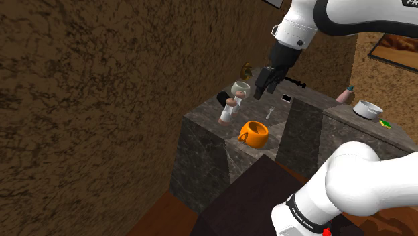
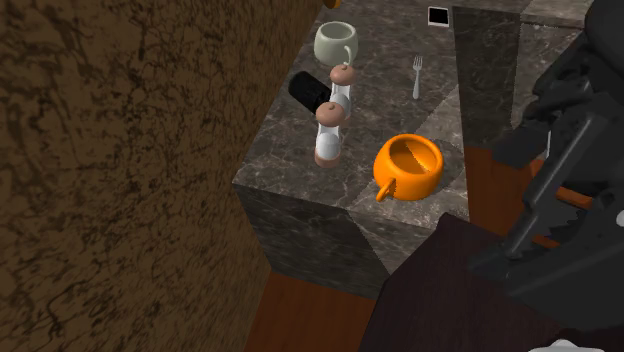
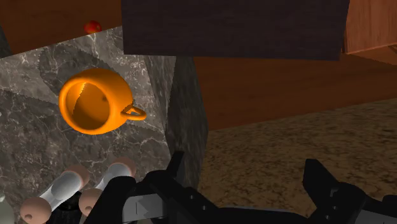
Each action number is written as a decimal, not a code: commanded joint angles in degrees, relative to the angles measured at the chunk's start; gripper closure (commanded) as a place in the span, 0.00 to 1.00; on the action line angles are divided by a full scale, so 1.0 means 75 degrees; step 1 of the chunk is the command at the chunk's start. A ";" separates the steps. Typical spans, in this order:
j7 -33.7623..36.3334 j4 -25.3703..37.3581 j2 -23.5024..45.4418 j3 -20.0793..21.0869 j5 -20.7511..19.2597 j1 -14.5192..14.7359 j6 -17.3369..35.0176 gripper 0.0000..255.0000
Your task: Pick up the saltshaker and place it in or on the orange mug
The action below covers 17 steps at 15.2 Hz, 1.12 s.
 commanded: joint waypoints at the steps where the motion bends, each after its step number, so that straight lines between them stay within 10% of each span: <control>1: 0.0000 0.0000 0.0000 0.0000 0.0000 0.0000 0.0000 0.00; 17: -0.1408 0.0727 0.3668 -0.1399 -0.0751 -0.0695 0.3087 0.00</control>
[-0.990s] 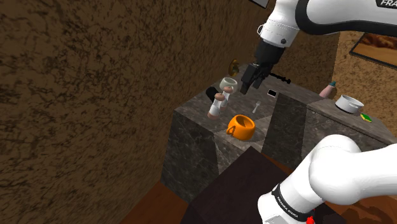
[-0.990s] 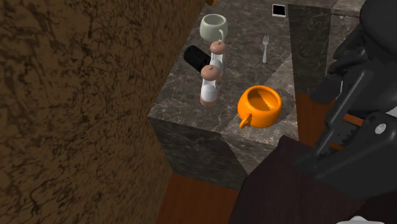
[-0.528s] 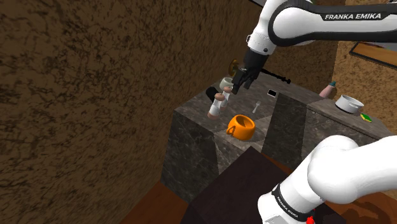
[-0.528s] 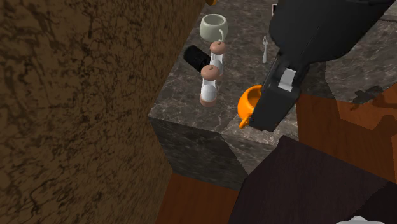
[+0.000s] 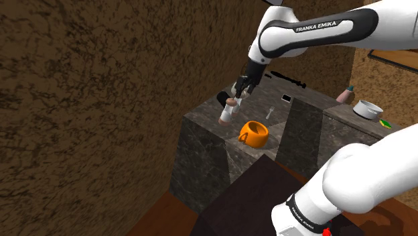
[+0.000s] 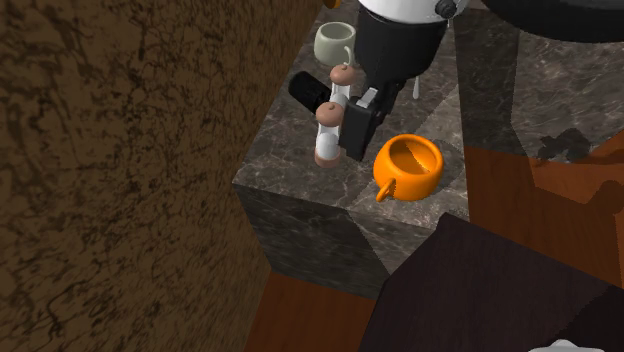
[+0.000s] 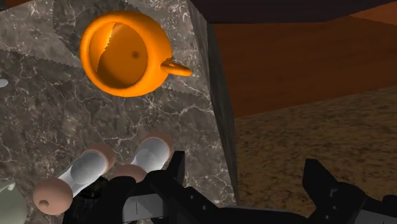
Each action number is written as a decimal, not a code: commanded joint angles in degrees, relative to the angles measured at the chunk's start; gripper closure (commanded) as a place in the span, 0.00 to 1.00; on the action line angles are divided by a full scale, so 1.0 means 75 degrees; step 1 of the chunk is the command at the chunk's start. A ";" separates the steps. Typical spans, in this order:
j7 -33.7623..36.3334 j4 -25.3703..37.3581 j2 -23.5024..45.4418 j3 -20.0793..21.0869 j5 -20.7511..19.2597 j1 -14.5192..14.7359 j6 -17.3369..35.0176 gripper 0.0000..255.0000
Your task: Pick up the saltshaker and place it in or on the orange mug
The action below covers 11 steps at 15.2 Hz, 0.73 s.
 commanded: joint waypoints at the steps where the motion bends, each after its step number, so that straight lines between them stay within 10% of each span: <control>1: -0.0202 0.0178 0.0482 -0.0169 -0.0014 -0.0074 0.0336 0.00; 11: -0.1233 0.1970 0.3266 -0.0735 0.0466 -0.0438 0.1408 0.00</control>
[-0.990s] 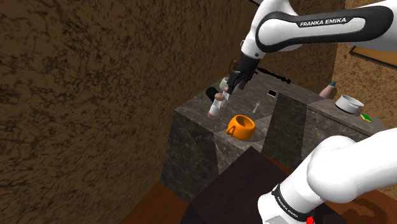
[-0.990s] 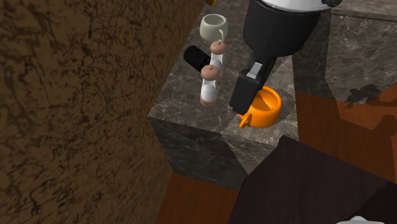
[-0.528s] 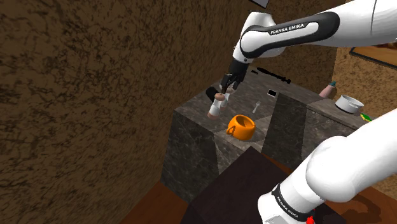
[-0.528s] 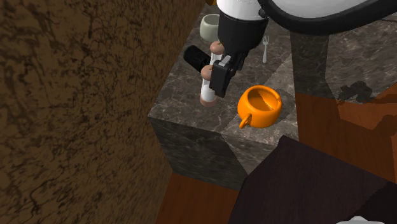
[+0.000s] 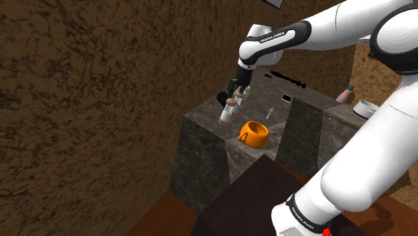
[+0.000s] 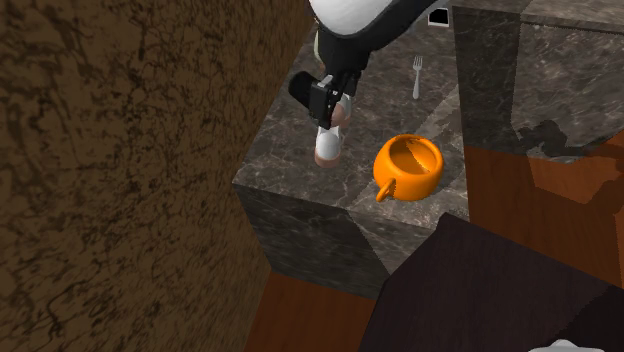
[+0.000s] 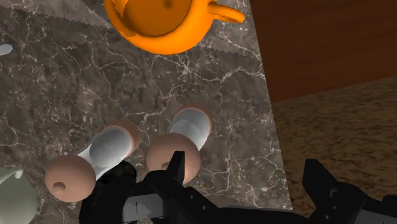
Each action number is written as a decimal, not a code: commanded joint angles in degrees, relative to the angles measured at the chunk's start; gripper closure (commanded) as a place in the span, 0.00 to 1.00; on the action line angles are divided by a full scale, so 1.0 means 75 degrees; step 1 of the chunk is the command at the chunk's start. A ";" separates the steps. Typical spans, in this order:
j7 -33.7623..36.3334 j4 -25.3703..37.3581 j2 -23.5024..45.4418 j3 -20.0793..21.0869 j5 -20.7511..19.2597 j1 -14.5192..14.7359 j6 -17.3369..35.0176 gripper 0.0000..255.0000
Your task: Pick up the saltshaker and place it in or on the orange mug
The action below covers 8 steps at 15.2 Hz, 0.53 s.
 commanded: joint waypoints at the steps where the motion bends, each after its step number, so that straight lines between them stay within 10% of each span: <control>1: -0.0275 0.0408 0.0596 -0.0094 0.0158 -0.0130 0.0203 0.00; 8: -0.0905 0.2195 0.2507 -0.0132 0.0690 -0.0614 0.0347 0.00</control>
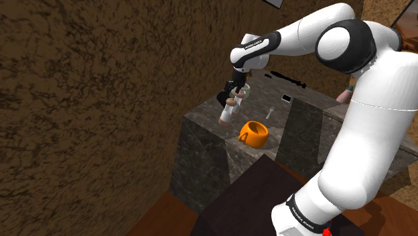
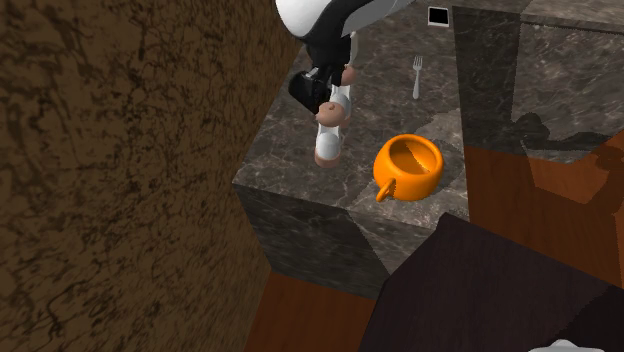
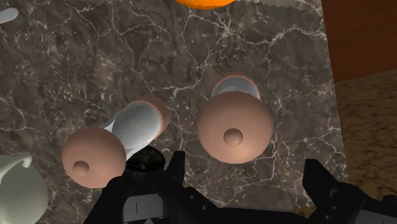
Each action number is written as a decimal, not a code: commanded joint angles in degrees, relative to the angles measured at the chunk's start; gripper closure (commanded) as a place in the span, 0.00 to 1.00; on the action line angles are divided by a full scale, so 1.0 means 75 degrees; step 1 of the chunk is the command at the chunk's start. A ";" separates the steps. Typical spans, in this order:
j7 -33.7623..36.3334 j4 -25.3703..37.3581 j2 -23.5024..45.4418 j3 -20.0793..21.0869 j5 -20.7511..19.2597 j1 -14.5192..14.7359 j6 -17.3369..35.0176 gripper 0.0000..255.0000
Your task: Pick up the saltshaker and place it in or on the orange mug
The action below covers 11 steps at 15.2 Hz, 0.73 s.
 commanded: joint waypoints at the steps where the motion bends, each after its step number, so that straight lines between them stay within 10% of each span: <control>1: -0.0060 0.0121 0.0267 0.0015 0.0068 -0.0060 0.0152 0.00; 11: -0.0136 0.0033 0.0695 0.0074 0.0188 -0.0135 0.0661 0.00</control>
